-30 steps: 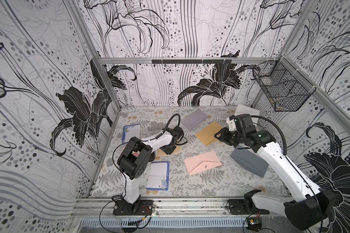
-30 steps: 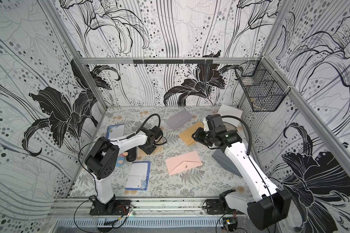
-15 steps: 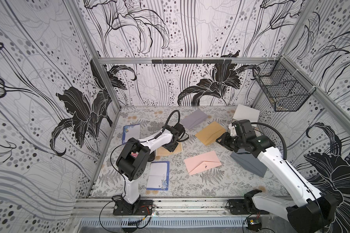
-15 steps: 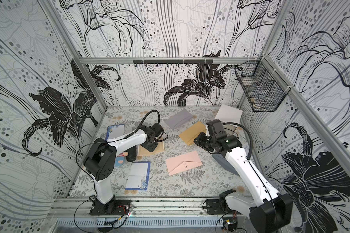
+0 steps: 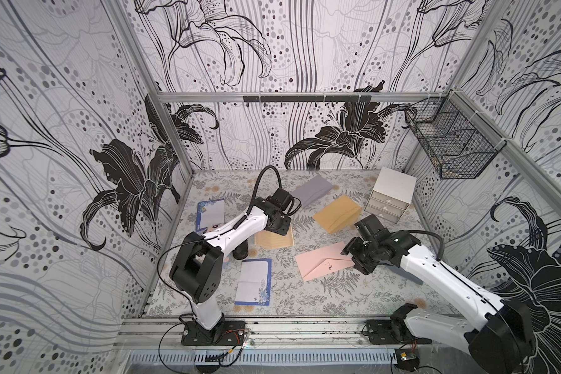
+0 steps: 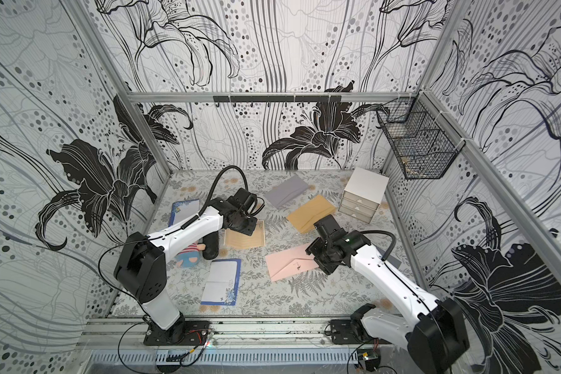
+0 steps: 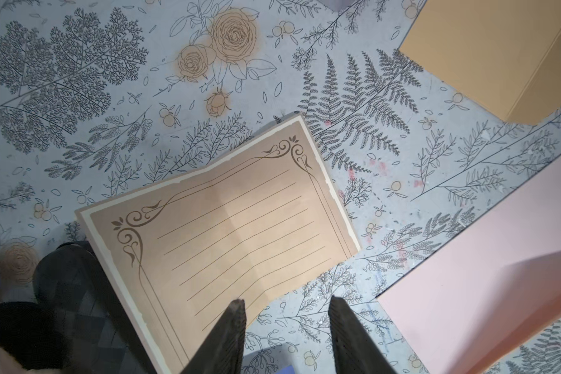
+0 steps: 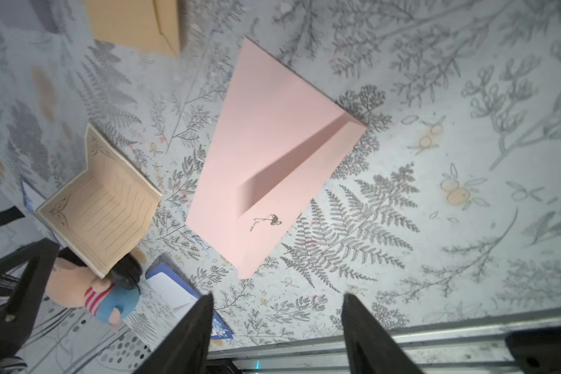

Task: Take the letter paper out of the envelope
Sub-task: Pick up the envelope from the center of the board.

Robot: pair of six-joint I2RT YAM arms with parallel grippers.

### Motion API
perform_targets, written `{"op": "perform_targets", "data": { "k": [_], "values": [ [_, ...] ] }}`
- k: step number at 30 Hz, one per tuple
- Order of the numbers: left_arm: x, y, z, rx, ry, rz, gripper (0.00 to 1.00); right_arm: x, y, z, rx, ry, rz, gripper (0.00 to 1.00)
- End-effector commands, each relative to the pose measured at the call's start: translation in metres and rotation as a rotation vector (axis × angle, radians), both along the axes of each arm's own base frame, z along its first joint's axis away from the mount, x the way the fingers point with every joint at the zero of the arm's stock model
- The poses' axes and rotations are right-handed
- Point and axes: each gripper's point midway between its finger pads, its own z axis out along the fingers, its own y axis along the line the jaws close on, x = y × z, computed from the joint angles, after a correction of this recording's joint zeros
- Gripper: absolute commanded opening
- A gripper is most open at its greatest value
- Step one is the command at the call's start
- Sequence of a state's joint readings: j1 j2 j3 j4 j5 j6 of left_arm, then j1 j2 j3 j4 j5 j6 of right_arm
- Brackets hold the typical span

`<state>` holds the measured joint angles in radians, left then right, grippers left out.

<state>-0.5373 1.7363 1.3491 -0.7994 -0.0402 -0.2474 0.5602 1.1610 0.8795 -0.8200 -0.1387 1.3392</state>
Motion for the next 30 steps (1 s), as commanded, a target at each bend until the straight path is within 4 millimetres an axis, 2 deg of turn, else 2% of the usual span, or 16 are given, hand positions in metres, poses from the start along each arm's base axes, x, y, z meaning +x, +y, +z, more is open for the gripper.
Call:
{"op": "perform_targets", "data": {
  "k": [1,7,11,13,15,18,24,27,30],
  "values": [
    [-0.001,0.006,-0.005,-0.043,0.02,0.054,0.45,-0.009,0.001,-0.013,0.012,0.09,-0.111,0.69],
    [-0.002,0.018,-0.009,-0.045,0.025,0.089,0.45,-0.014,0.016,-0.026,0.02,0.187,-0.171,0.74],
    [-0.003,0.008,0.003,-0.117,0.002,0.084,0.46,-0.015,0.019,-0.036,-0.002,0.252,-0.235,0.78],
    [-0.006,-0.009,0.014,-0.211,-0.02,0.059,0.47,-0.012,0.019,-0.039,-0.024,0.273,-0.254,0.81],
    [-0.015,-0.036,0.024,-0.329,-0.022,0.003,0.47,-0.007,0.02,-0.041,-0.049,0.284,-0.274,0.82],
    [-0.03,-0.074,0.027,-0.469,0.013,-0.067,0.45,0.0,0.029,-0.051,-0.034,0.308,-0.3,0.86],
    [-0.062,-0.126,0.01,-0.537,0.092,-0.182,0.41,0.01,0.037,-0.058,-0.052,0.348,-0.324,0.87],
    [-0.071,-0.141,-0.003,-0.548,0.129,-0.199,0.36,0.009,0.04,-0.064,-0.067,0.385,-0.325,0.88],
    [-0.075,-0.143,-0.023,-0.525,0.164,-0.179,0.32,0.008,0.043,-0.073,-0.073,0.422,-0.332,0.88]
  ]
}}
